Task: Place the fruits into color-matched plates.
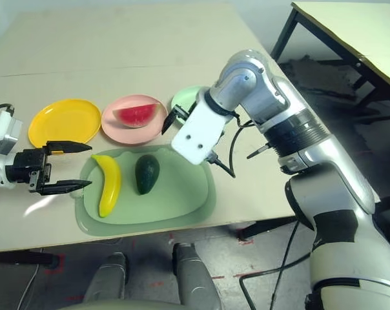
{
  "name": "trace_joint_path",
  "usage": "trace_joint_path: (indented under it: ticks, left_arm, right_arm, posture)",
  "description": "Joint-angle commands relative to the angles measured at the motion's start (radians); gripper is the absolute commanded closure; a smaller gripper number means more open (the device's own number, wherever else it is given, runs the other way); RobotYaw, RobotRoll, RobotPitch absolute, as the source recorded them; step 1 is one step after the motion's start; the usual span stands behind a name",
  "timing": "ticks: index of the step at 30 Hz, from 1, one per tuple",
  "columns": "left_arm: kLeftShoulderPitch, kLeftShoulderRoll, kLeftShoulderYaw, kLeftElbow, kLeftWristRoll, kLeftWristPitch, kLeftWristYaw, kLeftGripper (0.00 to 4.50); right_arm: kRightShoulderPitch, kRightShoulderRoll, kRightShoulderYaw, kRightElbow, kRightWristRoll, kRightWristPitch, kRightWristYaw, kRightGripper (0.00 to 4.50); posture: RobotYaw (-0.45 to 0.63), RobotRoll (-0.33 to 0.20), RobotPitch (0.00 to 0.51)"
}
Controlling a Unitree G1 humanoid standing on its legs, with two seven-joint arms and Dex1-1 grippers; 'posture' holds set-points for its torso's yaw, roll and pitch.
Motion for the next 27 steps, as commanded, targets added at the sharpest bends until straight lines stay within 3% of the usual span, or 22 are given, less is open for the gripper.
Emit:
trace_joint_path:
  ticks: [1, 11, 27]
  left_arm:
    - [0.019, 0.01, -0.002, -0.023, 0.007, 0.0, 0.0, 0.0]
    - [0.028, 0.024, 0.015, -0.028, -0.004, 0.018, 0.017, 0.0]
    - [0.068, 0.025, 0.032, -0.04, 0.003, 0.009, 0.04, 0.0]
  right_arm:
    - [-0.026, 0.03, -0.011, 0.027, -0.041, -0.063, -0.021, 0.03]
    - [-0.045, 0.11, 0.016, 0.1, -0.098, -0.193, -0.044, 0.03]
    - [0.017, 0.153, 0.055, 0.057, -0.076, -0.174, 0.001, 0.03]
  posture:
    - [-0.01, 0.0, 0.189]
    - [0.02, 0.0, 0.199]
    - [0.04, 0.0, 0.21]
